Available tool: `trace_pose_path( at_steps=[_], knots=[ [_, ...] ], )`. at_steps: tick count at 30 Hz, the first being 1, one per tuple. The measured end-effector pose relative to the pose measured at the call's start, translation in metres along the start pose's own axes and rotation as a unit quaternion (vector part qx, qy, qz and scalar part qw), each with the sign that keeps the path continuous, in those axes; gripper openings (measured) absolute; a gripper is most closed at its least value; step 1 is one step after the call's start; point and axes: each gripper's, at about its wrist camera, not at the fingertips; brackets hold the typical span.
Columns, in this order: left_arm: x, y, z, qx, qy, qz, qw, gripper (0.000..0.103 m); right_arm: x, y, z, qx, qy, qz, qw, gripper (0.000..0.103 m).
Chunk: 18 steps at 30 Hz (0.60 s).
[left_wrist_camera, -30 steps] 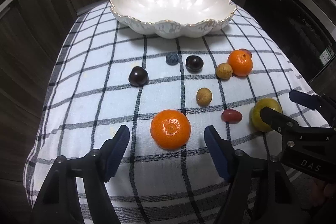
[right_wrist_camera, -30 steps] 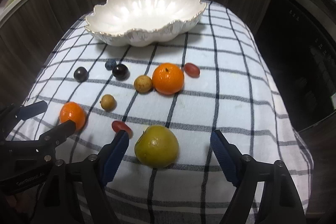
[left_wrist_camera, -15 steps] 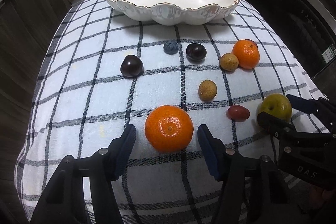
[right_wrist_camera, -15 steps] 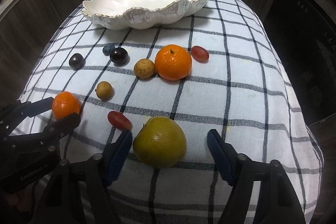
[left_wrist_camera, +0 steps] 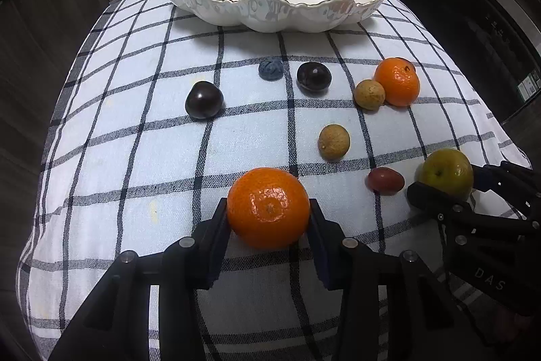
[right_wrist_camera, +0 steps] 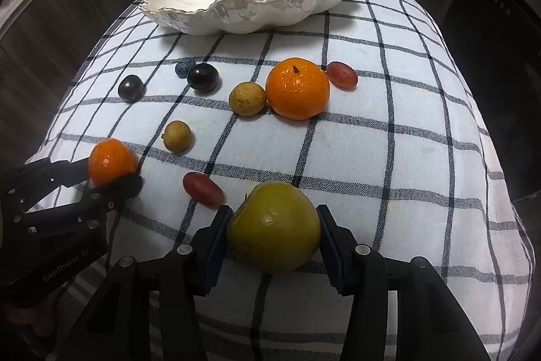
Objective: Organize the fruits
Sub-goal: 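Lower the left tool onto the mandarin while the right tool lowers onto the green apple, then lift the mandarin with the left tool while the right tool lifts the green apple over the bowl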
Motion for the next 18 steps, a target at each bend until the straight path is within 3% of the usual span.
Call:
trace_pose_path(
  at_steps=[18],
  knots=[
    [0.002,0.027,0.008,-0.019,0.0,0.007,0.9998,0.042,0.001,0.023,0.009,-0.025,-0.001,0.01,1.0,0.051]
  ],
)
Point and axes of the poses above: each gripper's, at about its wrist camera, not at the fingertips, and y roughly against the way its jaws point, x to its left, z to its top, and after that the axes turned 8 degrees about -y, right-handed
